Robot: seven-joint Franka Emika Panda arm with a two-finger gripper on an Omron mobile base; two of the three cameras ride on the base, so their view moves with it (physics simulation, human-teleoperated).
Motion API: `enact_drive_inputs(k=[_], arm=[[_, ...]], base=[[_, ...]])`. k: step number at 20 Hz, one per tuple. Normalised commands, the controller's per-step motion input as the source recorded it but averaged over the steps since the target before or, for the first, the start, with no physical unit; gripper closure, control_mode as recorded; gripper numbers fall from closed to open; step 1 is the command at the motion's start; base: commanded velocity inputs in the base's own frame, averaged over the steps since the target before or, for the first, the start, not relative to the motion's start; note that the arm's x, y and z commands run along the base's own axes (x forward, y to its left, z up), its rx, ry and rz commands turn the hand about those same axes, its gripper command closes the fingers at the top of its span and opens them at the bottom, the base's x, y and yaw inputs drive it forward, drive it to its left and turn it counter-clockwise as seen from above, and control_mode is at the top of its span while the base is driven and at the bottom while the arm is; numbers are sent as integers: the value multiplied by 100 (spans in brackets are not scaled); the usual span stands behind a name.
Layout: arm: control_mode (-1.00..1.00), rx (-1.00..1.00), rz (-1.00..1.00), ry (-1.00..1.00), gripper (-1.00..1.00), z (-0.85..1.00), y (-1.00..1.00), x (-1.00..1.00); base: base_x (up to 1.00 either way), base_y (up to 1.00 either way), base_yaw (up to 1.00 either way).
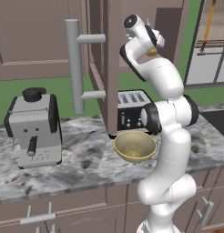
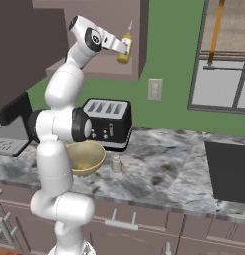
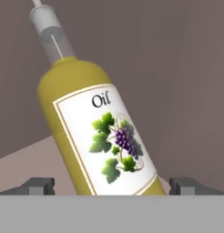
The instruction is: Retrieve the bottle and the shaker from the cabinet and place them next to the mixing bowl on the counter. Then add garlic from the fridge to the mixing bowl.
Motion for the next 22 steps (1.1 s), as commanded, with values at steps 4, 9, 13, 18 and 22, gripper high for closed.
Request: enact_drive_inputs(k=[4, 9, 13, 18, 22], arm=[[-100, 0, 0, 0, -100, -17, 0, 21], [-100, -1, 0, 0, -100, 0, 0, 38], [-100, -1, 0, 1, -100, 2, 0, 25], [-100, 0, 0, 0, -100, 0, 0, 2], [-100, 0, 0, 1, 100, 0, 0, 0]], base=[[0, 0, 0], [0, 0, 0], [0, 0, 0], [0, 0, 0], [0, 0, 0]])
